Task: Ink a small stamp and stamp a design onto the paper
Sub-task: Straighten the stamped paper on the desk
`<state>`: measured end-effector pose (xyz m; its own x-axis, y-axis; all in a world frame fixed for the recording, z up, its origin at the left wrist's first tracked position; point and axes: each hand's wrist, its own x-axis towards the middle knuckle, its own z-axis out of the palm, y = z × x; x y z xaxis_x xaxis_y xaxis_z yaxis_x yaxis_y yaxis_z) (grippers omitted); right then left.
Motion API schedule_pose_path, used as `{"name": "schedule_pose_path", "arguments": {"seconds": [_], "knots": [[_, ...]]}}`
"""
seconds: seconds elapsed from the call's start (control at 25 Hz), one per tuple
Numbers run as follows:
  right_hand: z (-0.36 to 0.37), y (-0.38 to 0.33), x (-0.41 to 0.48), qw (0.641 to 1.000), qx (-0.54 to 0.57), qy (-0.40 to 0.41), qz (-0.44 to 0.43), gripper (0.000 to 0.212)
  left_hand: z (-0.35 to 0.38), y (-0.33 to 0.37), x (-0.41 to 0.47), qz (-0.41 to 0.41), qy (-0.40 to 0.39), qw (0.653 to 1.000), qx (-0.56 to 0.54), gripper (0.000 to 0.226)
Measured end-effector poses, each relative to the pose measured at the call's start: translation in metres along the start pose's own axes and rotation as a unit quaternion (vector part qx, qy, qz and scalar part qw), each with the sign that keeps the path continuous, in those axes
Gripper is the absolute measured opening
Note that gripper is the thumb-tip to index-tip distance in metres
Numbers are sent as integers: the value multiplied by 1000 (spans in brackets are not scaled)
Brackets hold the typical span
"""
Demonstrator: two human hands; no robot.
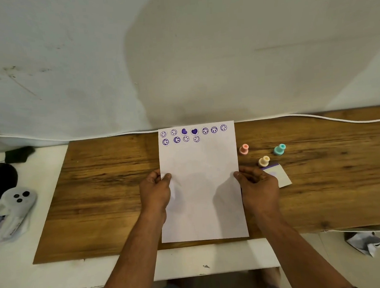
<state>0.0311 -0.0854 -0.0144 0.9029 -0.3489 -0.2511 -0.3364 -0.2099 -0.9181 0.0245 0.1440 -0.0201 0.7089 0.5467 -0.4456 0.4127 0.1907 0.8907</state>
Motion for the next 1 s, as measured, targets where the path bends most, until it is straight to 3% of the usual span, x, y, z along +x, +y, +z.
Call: {"name": "schedule_pose_path", "arguments": {"seconds": [0.2, 0.64, 0.8, 0.92, 1.0], "knots": [[0, 2, 2, 1000, 6, -6, -5, 16, 1, 0, -1, -4, 0, 1000, 1, 17], [-1, 2, 3, 1000, -7, -3, -24, 18, 1, 1, -2, -5, 8, 1000, 11, 22], [3, 1, 0, 996, -64, 21, -55, 21, 1, 1, -5, 41, 12, 996, 79, 17], [6, 2, -6, 971, -168, 15, -167, 33, 0, -3, -8, 144, 4, 972, 187, 48], [8, 8, -9, 942, -224, -17, -249, 39, -1, -9, -10, 193, 0, 934, 300, 69]]}}
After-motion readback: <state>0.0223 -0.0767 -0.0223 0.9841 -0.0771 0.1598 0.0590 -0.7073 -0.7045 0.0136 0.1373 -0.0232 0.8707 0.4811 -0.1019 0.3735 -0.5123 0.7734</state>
